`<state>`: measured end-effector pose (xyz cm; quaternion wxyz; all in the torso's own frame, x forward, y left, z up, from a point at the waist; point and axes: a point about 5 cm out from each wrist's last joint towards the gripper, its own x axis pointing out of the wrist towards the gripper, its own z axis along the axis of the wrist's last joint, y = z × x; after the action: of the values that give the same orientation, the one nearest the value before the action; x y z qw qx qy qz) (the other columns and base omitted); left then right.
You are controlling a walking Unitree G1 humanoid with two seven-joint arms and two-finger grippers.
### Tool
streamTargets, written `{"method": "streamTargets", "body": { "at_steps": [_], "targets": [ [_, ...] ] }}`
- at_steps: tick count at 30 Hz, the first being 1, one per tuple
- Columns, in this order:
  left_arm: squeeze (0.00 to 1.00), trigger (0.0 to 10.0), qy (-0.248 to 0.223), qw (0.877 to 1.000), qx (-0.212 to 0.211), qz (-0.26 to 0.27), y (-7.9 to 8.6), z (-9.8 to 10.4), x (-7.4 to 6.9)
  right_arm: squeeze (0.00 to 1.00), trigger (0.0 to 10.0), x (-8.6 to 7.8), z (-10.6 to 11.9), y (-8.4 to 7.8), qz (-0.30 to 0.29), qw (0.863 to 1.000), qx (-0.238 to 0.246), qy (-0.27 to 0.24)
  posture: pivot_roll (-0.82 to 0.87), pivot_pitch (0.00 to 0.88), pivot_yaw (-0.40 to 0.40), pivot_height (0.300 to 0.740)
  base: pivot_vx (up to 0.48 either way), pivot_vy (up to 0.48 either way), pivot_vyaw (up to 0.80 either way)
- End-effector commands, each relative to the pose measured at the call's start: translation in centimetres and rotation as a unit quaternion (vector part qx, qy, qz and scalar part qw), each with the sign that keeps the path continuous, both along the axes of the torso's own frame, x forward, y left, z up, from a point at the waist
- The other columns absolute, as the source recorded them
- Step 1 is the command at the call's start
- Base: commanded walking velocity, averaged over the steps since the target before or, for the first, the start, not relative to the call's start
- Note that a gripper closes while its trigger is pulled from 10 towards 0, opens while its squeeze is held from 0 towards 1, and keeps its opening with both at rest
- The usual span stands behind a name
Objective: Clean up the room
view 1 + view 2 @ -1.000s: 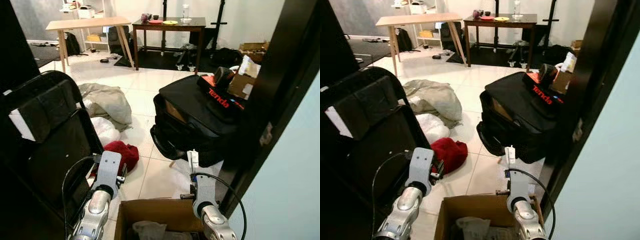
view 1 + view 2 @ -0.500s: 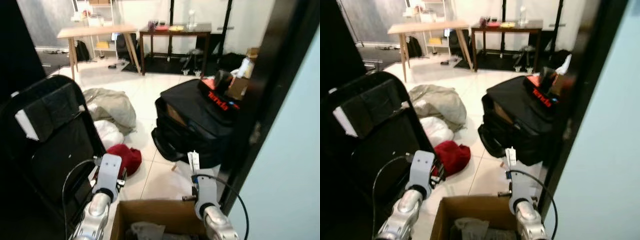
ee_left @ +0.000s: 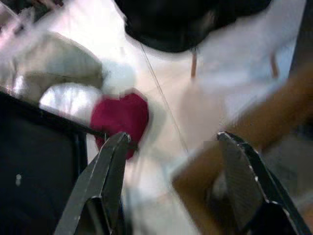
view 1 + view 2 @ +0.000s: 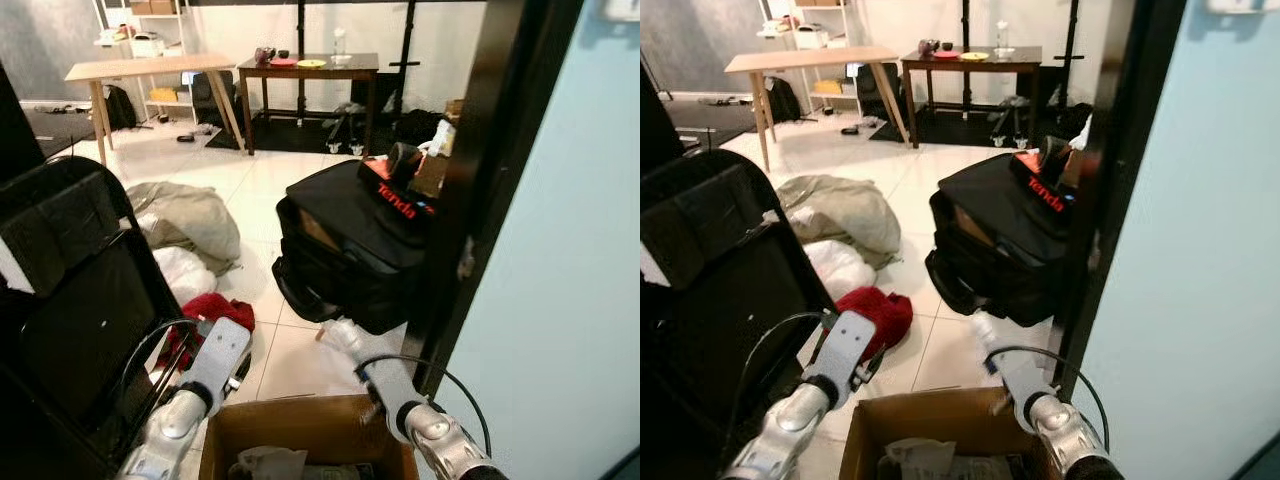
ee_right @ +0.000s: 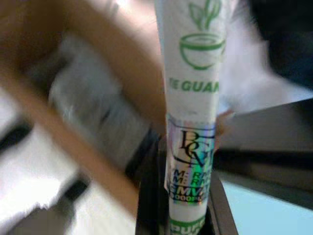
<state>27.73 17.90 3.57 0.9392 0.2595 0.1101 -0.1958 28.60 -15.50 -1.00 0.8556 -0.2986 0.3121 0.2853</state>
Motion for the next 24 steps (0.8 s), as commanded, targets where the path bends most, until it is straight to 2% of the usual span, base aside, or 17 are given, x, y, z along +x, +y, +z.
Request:
{"method": "streamTargets", "body": {
  "at_steps": [1,3,5,8,9,11,12,16,24],
  "targets": [
    [0.0,10.0,0.004,1.0,0.01,-0.026,-0.5,-0.1,-0.1,0.0,10.0,-0.3,-0.3,0.3,0.022,1.0,-0.011,0.011,0.01,0.072,-0.022,0.74,0.0,0.0,0.0],
    [0.0,10.0,0.011,0.998,0.019,-0.054,0.0,-0.3,-1.2,0.0,10.0,-0.7,-0.6,-0.1,0.092,0.993,-0.061,0.026,0.02,0.127,-0.042,0.74,0.0,0.0,0.0],
    [0.0,10.0,0.002,0.997,0.021,-0.078,0.1,0.0,-2.3,0.0,10.0,-0.9,-0.6,-0.5,0.135,0.986,-0.092,0.032,0.03,0.182,-0.063,0.74,0.0,0.0,0.0],
    [0.0,10.0,-0.003,0.996,0.018,-0.087,0.1,0.1,-2.7,0.0,10.0,-0.8,-0.6,-0.5,0.141,0.985,-0.094,0.033,0.03,0.182,-0.063,0.74,0.0,0.0,0.0],
    [0.0,10.0,-0.012,0.995,0.011,-0.098,-0.3,0.4,-3.1,0.0,10.0,-0.8,-0.5,-0.3,0.153,0.983,-0.094,0.033,0.03,0.225,-0.075,0.74,0.0,0.0,0.0],
    [0.0,10.0,-0.03,0.991,-0.012,-0.129,-1.5,1.1,-4.1,0.0,10.0,-0.8,-0.5,0.4,0.168,0.982,-0.085,0.031,0.04,0.247,-0.081,0.74,0.0,0.0,0.0],
    [0.0,10.0,-0.03,0.991,-0.012,-0.129,-1.5,1.1,-4.1,0.0,10.0,-0.8,-0.5,0.4,0.168,0.982,-0.085,0.031,0.04,0.247,-0.081,0.74,0.0,0.0,0.0],
    [0.0,10.0,-0.031,0.981,-0.039,-0.187,-3.3,1.8,-5.7,0.0,10.0,-0.9,-0.6,1.8,0.186,0.979,-0.079,0.02,0.06,0.291,-0.09,0.74,0.0,0.0,0.0],
    [0.0,10.0,-0.017,0.974,-0.045,-0.223,-4.1,2.0,-6.6,0.0,10.0,-0.6,-0.4,2.9,0.198,0.977,-0.079,0.007,0.07,0.299,-0.091,0.74,0.0,0.0,0.0]
  ]
}}
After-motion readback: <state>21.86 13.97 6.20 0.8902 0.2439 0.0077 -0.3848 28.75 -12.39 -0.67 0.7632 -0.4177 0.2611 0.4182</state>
